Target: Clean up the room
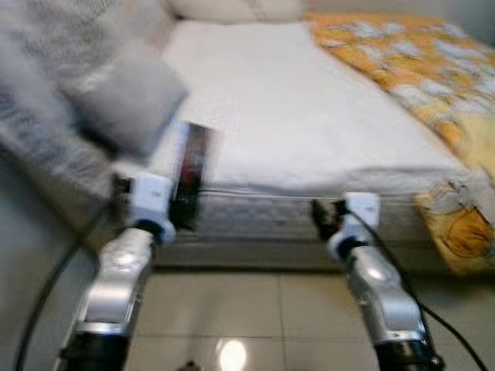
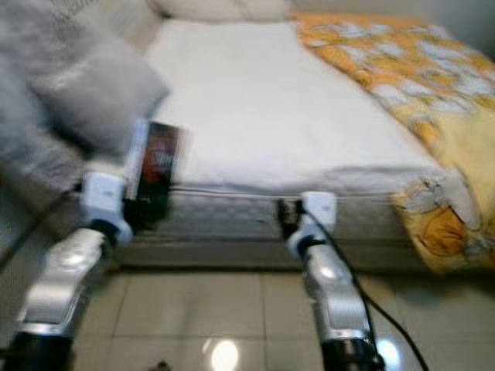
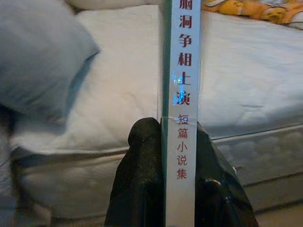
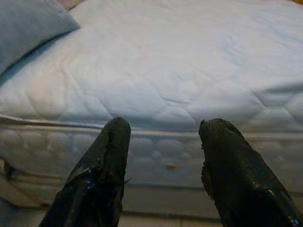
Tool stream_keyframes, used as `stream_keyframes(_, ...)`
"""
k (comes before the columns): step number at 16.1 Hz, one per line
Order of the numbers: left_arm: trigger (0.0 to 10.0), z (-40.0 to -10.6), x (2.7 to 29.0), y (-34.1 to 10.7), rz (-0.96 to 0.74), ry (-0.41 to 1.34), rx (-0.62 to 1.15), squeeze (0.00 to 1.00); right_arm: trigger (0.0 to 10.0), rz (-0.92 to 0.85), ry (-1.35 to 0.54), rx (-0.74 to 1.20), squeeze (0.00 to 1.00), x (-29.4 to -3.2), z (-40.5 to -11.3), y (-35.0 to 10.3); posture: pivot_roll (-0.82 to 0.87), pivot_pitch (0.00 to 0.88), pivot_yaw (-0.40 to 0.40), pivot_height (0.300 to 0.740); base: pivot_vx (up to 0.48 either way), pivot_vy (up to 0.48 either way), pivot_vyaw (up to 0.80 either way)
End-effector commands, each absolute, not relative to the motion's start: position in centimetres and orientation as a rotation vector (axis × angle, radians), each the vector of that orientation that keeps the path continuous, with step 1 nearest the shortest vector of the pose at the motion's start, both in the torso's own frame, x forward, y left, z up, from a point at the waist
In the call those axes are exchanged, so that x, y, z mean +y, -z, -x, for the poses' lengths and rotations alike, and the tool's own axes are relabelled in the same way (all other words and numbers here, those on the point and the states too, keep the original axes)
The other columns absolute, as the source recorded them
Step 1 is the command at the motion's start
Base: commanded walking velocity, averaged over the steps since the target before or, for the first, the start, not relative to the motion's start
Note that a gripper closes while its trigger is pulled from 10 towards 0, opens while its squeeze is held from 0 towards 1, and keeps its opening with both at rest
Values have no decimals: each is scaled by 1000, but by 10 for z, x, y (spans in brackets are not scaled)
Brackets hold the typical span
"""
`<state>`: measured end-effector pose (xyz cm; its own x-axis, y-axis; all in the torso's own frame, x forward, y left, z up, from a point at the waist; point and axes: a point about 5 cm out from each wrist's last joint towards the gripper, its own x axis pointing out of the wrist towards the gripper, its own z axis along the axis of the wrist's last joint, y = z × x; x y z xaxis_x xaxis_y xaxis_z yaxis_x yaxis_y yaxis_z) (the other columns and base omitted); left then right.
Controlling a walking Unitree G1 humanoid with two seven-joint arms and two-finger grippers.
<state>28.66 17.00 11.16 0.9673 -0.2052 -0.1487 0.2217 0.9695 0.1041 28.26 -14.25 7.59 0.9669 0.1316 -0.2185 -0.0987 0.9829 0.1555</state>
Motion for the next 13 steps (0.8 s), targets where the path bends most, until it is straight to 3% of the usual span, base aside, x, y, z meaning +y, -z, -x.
stream_keyframes(1,10000,-289,183,-123,-143,169,93,0,10000,-138,-148,213,0,-131,-285,-80,-35,0,-15,740,296,0,800)
stream_keyframes(13,10000,-293,183,-124,-148,175,91,0,10000,-164,-115,206,0,-137,-287,-82,-47,0,-8,740,306,0,0)
